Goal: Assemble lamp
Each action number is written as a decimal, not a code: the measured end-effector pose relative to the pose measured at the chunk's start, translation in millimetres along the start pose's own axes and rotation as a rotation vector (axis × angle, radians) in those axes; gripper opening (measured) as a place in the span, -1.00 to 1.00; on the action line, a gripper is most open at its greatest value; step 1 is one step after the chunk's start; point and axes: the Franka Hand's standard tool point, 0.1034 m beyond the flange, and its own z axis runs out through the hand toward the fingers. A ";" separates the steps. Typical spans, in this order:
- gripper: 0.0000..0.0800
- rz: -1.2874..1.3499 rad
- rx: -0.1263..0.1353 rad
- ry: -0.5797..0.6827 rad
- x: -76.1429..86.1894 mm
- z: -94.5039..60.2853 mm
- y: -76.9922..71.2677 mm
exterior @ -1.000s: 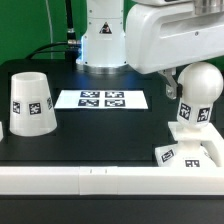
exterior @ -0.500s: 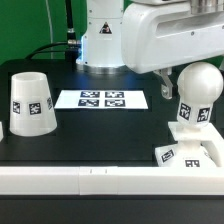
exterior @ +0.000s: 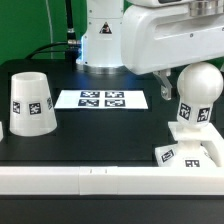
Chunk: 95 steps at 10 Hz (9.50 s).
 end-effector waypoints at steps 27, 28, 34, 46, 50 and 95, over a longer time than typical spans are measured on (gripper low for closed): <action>0.75 -0.182 -0.072 0.055 8.4 0.2 -2.2; 0.75 -0.266 -0.079 0.050 8.7 0.5 -4.7; 0.75 -0.788 -0.110 0.003 4.0 4.5 -4.8; 0.44 -0.728 -0.117 0.006 3.2 5.8 7.4; 0.44 -0.368 -0.106 0.027 3.2 5.8 7.1; 0.43 -1.021 -0.108 0.011 11.0 -1.2 10.8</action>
Offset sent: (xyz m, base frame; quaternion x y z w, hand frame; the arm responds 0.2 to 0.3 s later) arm -0.0091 -0.0013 -0.0006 -0.0186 -0.0055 0.2744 0.9614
